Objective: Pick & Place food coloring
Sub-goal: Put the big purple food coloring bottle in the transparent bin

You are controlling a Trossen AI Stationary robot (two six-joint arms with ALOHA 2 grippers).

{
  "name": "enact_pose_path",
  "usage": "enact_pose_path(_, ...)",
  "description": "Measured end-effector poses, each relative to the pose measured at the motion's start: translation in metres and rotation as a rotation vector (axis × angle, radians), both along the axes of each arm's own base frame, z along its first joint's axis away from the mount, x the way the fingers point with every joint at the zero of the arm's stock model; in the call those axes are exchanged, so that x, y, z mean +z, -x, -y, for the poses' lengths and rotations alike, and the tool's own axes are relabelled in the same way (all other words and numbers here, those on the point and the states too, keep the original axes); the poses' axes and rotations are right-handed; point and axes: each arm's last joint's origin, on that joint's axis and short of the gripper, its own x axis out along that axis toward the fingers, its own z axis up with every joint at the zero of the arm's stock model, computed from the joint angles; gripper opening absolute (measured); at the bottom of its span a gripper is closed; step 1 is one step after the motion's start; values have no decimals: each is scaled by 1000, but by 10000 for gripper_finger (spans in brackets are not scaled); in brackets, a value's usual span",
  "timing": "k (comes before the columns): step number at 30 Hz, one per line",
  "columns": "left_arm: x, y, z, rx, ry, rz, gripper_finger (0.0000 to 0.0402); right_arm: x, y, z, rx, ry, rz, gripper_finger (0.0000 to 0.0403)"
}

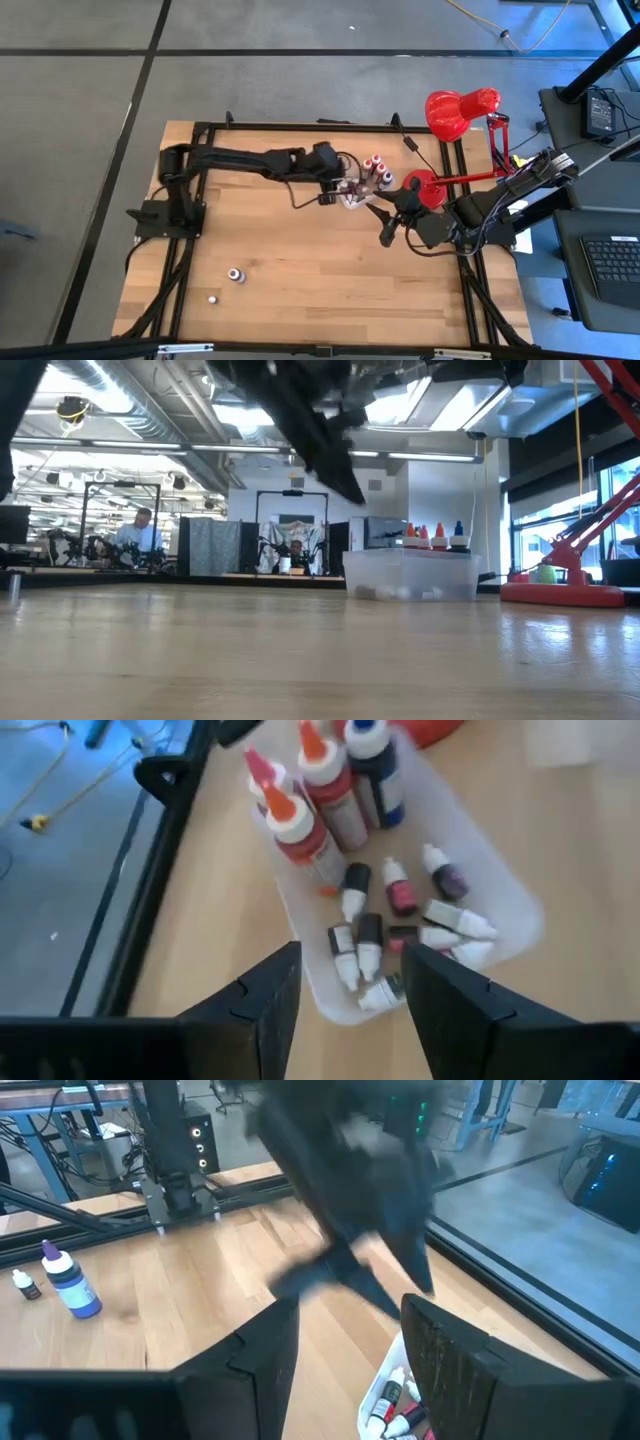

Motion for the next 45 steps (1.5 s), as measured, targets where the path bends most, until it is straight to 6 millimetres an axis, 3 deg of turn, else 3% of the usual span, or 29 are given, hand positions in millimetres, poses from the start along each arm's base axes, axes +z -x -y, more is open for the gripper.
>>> enact_pose_path(4, 40, 32, 24, -67, 36, -45, 167, -1, 0, 0, 11, 0, -9, 179)
enact_pose_path(7, 64, 61, 51, -104, 186, -71, 167, -1, 0, 0, 23, -1, -17, 179)
enact_pose_path(14, 83, 117, 114, 106, 568, -230, 170, -2, 0, -2, 100, 8, -57, 179)
enact_pose_path(20, 75, 145, 170, 389, 718, -340, 170, -3, -1, -3, 132, -2, -68, 179)
enact_pose_path(26, 53, 168, 207, 709, 826, -351, 171, -7, -4, -6, 183, -27, -92, 179)
enact_pose_path(34, 30, 190, 228, 960, 869, -355, 171, -17, -11, -11, 208, -58, -124, 179)
enact_pose_path(45, 5, 198, 241, 1026, 896, -366, 171, -23, -19, -15, 209, -60, -124, 179)
